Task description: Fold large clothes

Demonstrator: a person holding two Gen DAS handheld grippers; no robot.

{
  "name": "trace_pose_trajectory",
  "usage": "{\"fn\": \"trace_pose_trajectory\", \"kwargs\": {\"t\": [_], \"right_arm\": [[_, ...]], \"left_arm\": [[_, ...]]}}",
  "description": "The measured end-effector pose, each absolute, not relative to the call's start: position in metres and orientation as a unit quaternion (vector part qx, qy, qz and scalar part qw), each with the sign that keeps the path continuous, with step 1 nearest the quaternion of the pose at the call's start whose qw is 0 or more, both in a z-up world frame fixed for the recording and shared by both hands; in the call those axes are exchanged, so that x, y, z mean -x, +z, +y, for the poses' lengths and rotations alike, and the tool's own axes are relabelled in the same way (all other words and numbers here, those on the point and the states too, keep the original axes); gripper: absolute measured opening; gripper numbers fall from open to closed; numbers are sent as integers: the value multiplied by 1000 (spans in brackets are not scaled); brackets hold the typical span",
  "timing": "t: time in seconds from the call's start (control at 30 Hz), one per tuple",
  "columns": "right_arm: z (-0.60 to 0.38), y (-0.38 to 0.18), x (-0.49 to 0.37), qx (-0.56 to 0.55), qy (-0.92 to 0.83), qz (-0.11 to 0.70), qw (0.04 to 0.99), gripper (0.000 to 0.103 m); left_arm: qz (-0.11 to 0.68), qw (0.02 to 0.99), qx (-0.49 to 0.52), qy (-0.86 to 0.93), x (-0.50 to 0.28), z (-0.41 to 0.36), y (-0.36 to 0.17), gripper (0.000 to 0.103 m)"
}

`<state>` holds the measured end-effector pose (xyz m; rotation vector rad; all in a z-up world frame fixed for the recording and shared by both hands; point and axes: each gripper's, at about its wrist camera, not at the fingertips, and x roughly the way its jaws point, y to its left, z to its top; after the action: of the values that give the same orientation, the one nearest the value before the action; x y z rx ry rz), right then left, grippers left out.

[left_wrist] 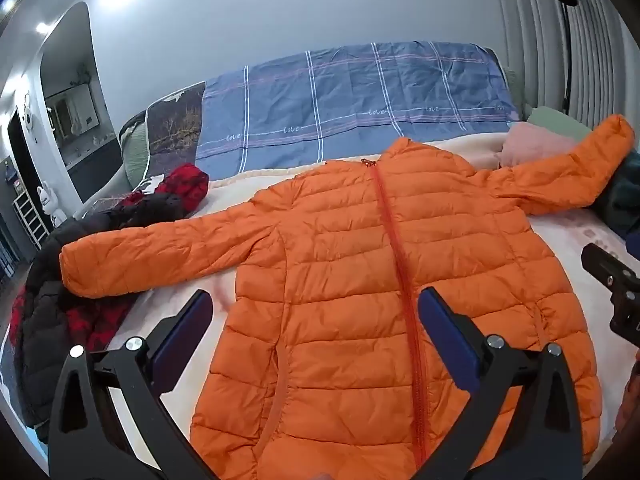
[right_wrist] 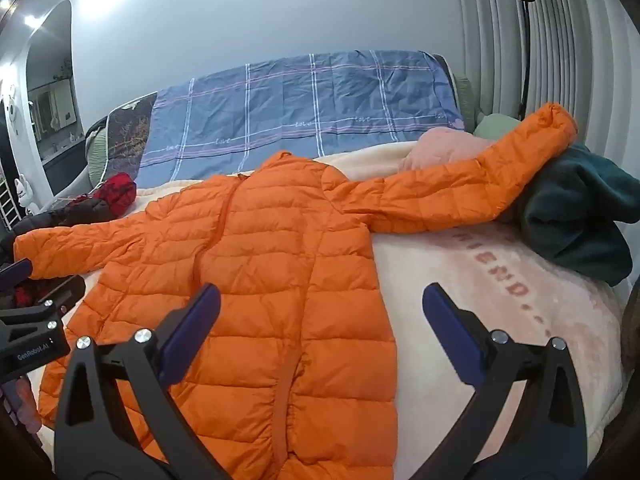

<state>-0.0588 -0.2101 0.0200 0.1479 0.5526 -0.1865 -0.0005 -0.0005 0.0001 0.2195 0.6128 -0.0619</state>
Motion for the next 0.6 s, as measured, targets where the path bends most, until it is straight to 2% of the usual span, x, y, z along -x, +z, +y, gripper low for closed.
{"fn": "trace_pose_trajectory", "kwargs": {"t": [0.43,0.6], "right_arm": [[-208,22,52,-68,-111,288,949,101],[-211,21,52,-75,-117,289,947,101]], "left_arm": [[271,957,-85,-62,5,3,-3,102],[300,946,-95,-82,-3,1,-8,102]]}}
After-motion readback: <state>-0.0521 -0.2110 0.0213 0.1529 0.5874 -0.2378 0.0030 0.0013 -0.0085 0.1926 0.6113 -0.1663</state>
